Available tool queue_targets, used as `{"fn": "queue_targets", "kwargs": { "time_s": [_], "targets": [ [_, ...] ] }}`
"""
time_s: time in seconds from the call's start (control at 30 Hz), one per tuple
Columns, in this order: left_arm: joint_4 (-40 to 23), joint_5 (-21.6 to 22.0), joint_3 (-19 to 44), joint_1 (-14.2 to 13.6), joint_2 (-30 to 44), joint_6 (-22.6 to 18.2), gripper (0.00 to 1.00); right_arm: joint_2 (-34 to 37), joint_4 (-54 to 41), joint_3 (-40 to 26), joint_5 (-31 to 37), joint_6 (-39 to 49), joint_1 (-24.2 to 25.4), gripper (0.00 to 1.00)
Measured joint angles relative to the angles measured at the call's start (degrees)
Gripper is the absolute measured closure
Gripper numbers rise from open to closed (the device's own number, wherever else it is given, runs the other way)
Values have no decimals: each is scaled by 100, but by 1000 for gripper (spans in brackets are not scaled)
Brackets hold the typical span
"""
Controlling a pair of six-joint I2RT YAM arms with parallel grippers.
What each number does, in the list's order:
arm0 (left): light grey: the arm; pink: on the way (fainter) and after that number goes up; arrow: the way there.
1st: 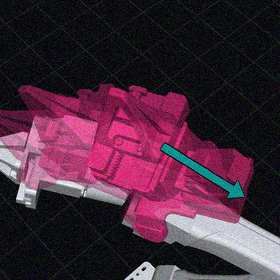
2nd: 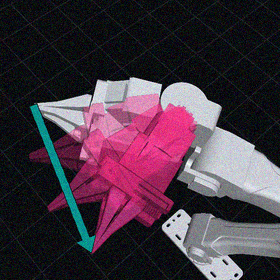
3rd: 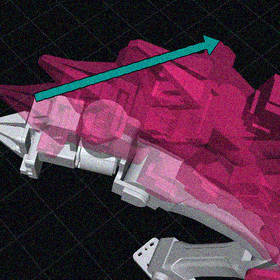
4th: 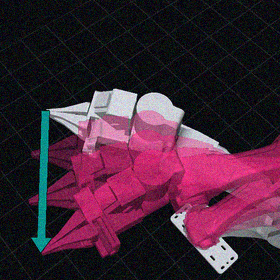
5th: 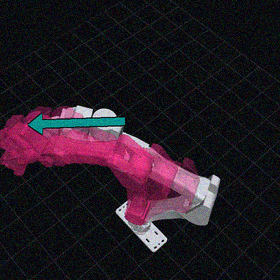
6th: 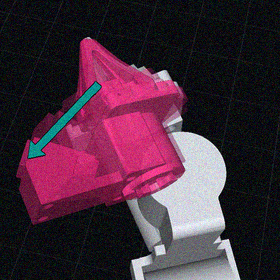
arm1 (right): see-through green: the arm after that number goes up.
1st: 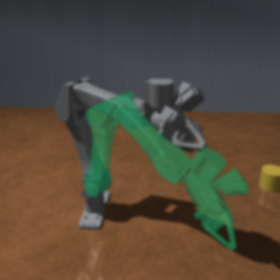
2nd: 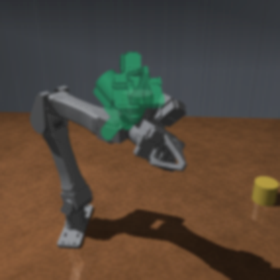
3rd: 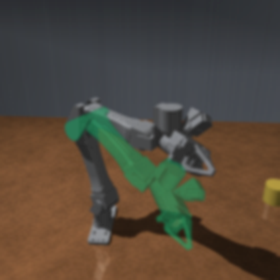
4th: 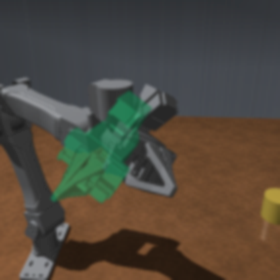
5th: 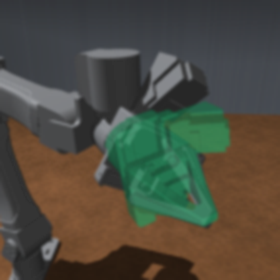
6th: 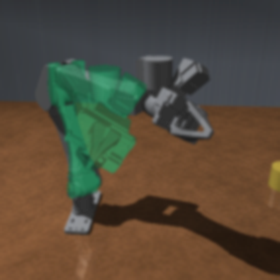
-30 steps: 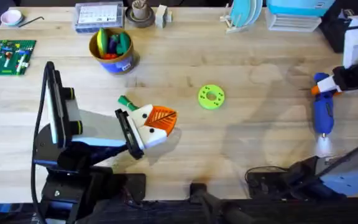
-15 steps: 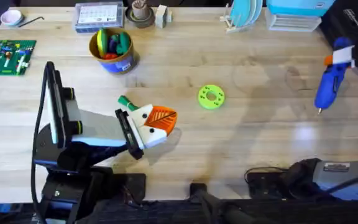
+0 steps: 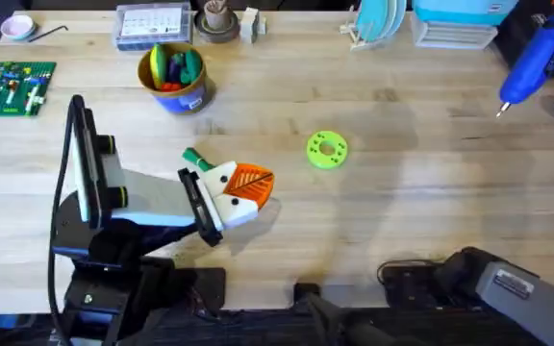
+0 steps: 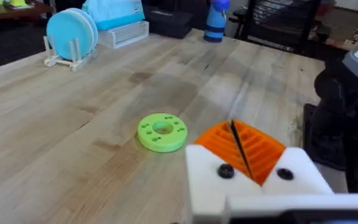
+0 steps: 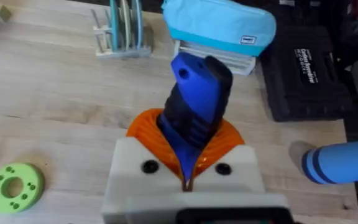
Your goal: Pick up the gripper from the table and insert it into the empty holder that is missing its gripper. Then pick up a screw, insert it into the mounting hole, and use the screwdriver to tighten it. Finally, clean up the table by picking up the vegetable and placing it into the bucket.
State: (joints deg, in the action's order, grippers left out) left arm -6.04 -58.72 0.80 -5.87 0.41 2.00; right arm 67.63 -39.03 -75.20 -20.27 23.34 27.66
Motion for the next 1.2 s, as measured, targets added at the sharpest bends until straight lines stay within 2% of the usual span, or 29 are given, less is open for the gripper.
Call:
{"fn": "queue_targets", "kwargs": {
  "time_s": [0.1, 0.17, 0.3, 0.4, 0.57, 0.73, 0.9, 1.03, 1.2],
  "targets": [
    [0, -1, 0, 0, 1, 1, 997, -421, -148, 82, -242, -66, -2, 977],
    [0, 0, 0, 0, 2, 2, 997, -721, 13, 373, -431, -84, -2, 977],
    [0, 0, 0, 0, 2, 2, 997, -1266, 811, 1407, -1052, -214, -40, 977],
    [0, 0, 0, 0, 2, 2, 997, -1528, 1780, 2183, -1585, -493, -305, 977],
    [2, 0, 0, 0, 0, 0, 997, -1662, 2934, 2759, -2070, -1146, -1304, 977],
    [2, 0, 0, 0, 2, 1, 997, -1513, 3914, 2813, -2299, -1454, -2675, 977],
    [2, 0, 0, 0, 2, 1, 997, -1076, 5120, 2813, -2445, -1665, -3870, 977],
    [2, 0, 0, 0, 2, 2, 997, -692, 6219, 2813, -2481, -2071, -4487, 977],
    [2, 0, 0, 0, 0, 2, 997, -527, 6807, 2813, -2485, -2337, -5120, 977]
  ]
}}
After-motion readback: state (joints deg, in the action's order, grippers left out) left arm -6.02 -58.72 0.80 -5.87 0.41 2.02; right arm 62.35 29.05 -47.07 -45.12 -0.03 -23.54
